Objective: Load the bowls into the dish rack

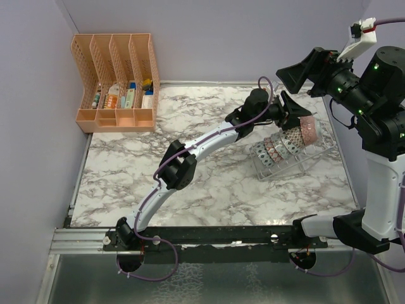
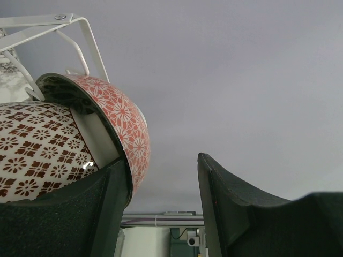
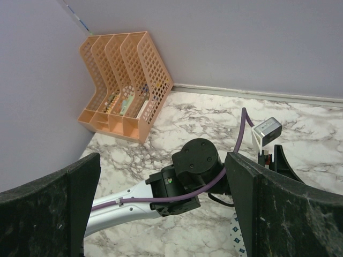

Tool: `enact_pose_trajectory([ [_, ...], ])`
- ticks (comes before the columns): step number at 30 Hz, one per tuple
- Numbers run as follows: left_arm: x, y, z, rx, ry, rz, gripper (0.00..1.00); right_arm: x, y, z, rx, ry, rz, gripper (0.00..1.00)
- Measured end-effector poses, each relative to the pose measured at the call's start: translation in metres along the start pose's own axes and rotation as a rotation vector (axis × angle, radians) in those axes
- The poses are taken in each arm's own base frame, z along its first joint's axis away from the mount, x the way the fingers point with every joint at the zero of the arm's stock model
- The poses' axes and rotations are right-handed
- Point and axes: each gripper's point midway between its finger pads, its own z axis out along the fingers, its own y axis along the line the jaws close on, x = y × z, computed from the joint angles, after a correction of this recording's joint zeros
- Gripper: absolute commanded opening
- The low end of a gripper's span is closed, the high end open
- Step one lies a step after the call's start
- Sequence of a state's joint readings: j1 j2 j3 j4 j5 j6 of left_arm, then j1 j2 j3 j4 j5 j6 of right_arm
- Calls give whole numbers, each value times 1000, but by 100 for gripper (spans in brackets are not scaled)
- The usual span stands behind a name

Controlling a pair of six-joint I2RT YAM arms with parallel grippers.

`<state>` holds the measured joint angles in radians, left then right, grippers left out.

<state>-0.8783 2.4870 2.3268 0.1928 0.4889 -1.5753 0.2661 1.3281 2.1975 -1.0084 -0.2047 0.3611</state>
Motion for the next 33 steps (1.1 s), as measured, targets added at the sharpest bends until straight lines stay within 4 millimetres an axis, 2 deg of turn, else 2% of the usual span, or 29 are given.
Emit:
enact_pose_trajectory([
  [13, 0, 10, 0, -33, 1, -5, 25, 1, 0, 0, -2, 2, 0, 99],
  [18, 1, 14, 0, -47, 3, -14, 2, 1, 0, 0, -2, 2, 0, 99],
  [19, 1, 14, 0, -47, 3, -17, 0, 1, 0, 0, -2, 2, 0, 100],
  [25, 6, 5, 2, -12, 6, -12, 0, 1, 0, 0, -4, 3, 0, 99],
  [33, 5, 5, 4, 3, 6, -27, 0, 1, 1, 0, -8, 4, 0, 99],
])
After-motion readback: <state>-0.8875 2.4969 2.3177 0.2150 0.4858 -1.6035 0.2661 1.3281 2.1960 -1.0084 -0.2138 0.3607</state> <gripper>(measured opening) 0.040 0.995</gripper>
